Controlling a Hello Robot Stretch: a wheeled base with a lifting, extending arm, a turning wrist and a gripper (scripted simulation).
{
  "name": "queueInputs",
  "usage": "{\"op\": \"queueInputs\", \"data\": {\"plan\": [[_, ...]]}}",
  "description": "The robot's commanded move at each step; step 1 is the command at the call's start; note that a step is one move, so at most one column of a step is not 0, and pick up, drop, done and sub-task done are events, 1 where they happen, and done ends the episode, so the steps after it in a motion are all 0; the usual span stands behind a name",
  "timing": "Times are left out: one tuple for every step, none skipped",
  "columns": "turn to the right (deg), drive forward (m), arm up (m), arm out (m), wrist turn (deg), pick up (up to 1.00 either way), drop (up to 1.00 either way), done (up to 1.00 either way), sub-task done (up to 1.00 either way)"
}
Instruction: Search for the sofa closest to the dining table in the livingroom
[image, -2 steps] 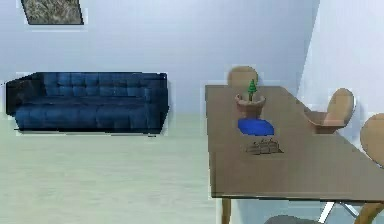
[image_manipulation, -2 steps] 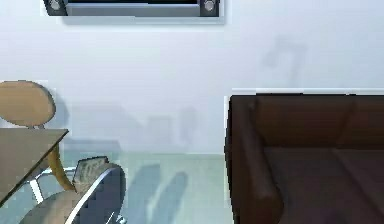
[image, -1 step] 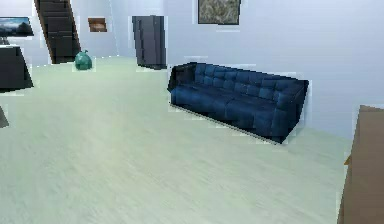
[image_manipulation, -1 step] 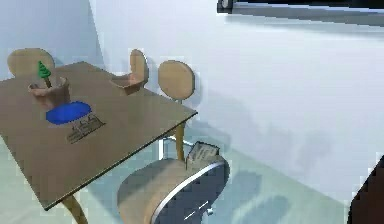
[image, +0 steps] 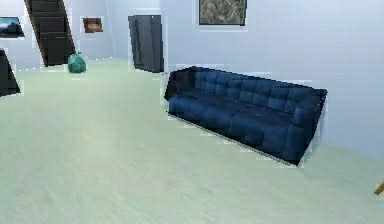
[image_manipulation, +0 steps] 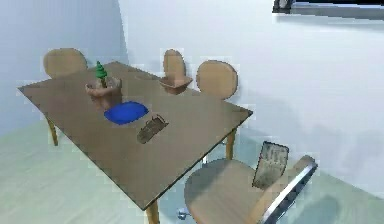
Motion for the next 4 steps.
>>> {"op": "queueInputs", "data": {"plan": [[18.0,0.00,0.00,0.00,0.0,0.00,0.00,0.00,0.00],[0.0,0.40,0.00,0.00,0.0,0.00,0.00,0.00,0.00],[21.0,0.00,0.00,0.00,0.0,0.00,0.00,0.00,0.00],[0.0,0.80,0.00,0.00,0.0,0.00,0.00,0.00,0.00]]}}
